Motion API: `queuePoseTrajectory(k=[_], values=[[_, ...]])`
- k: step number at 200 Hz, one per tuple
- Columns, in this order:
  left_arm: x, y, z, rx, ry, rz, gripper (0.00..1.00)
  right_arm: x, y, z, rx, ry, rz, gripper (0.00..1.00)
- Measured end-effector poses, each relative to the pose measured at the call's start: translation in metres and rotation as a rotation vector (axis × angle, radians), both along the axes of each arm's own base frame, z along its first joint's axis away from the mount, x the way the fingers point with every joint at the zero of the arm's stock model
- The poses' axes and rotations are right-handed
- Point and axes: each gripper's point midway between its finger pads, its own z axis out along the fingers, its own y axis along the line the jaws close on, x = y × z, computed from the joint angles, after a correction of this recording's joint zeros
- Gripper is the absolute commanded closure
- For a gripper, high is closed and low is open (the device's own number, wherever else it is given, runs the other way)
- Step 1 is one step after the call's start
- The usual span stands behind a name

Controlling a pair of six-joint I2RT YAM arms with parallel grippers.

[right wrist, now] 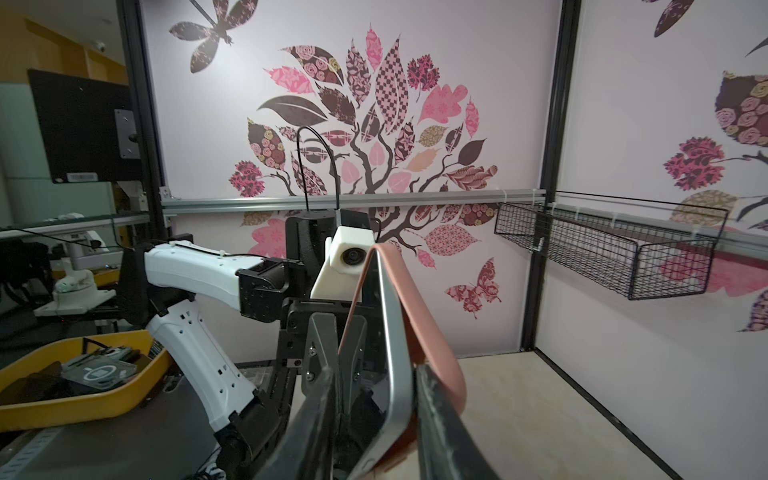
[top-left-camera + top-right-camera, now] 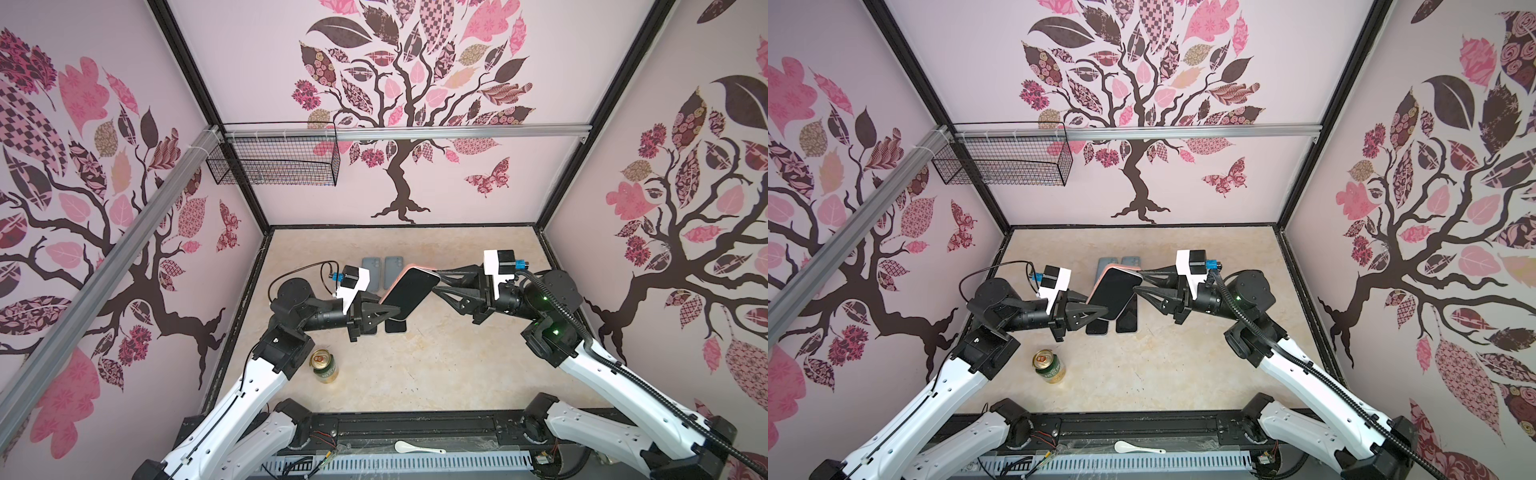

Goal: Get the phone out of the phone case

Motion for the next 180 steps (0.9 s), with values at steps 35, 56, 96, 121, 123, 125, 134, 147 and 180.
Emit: queuePoseTrajectory(k=[35,56,96,121,123,125,134,147,180], values=[[0.002,-0.004,-0.005,0.016,0.027,-0.01,1.0,0.007,0.003,-0.009,-0.072,-0.069,-0.097,0.67],[-0.002,-0.008,-0.01,0.032,0.046,-0.036,1.0,0.005,0.009,-0.02,-0.113,-0.07,-0.095,0.67],[-0.009,-0.009,-0.014,0.045,0.05,-0.064,1.0,-0.009,0.013,-0.026,-0.083,0.005,0.006,0.67],[-0.015,-0.011,-0.015,0.049,0.052,-0.093,1.0,-0.023,0.015,-0.028,-0.014,0.107,0.116,0.67],[-0.015,-0.011,-0.015,0.049,0.052,-0.094,1.0,-0.023,0.015,-0.028,-0.008,0.115,0.12,0.67],[-0.015,-0.011,-0.015,0.049,0.052,-0.095,1.0,-0.024,0.015,-0.027,0.0,0.12,0.126,0.67],[-0.016,-0.011,-0.013,0.042,0.051,-0.096,1.0,-0.024,0.015,-0.025,0.034,0.149,0.145,0.67],[-0.016,-0.011,-0.007,0.024,0.049,-0.092,1.0,-0.024,0.014,-0.02,0.077,0.171,0.161,0.66],[-0.014,-0.01,0.017,-0.053,0.02,-0.06,1.0,-0.025,0.011,0.003,0.185,0.168,0.178,0.66]])
